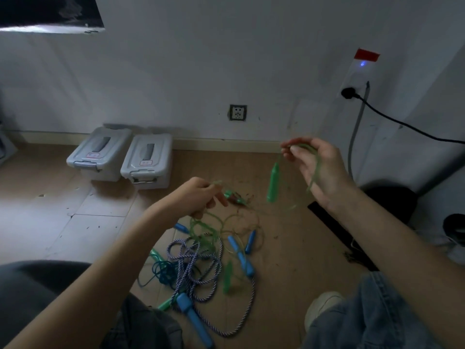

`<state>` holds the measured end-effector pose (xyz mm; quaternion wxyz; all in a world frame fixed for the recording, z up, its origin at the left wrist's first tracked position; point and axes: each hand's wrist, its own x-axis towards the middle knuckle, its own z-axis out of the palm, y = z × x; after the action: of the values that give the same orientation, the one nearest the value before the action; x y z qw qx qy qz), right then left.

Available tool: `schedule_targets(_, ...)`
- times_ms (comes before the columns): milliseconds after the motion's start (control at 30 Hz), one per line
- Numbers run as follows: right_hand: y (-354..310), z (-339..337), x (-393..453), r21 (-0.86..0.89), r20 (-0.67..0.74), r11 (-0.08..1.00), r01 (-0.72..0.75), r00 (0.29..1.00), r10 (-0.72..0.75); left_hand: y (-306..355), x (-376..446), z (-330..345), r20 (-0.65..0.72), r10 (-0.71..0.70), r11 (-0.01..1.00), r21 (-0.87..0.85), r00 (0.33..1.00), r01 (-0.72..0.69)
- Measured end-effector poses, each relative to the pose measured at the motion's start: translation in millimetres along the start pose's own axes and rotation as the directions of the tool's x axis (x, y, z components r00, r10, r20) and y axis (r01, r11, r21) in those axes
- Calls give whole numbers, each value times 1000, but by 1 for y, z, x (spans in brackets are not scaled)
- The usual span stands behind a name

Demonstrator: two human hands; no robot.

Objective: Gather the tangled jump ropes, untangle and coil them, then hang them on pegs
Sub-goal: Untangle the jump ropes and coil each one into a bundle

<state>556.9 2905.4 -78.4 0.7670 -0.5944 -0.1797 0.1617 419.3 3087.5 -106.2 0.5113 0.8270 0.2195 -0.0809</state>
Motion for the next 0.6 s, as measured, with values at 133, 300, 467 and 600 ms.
schedule_targets(133,0,-1,4,-503,82,862,56,996,-16,9,-8,-1,112,-13,989,-146,994,29)
schedule_targets(300,9,13,-18,-827,303,524,201,946,116,33,-14,1,140,108,857,-515,984,-20)
schedule_targets(467,7,31,-31,-487,559,865,-123,717,417,44,-18,-1,80,158,829,-553,984,-88)
schedule_targets(600,6,28,-27,-491,551,871,-11,771,320,34,-19,4,67,147,919,-377,987,-112)
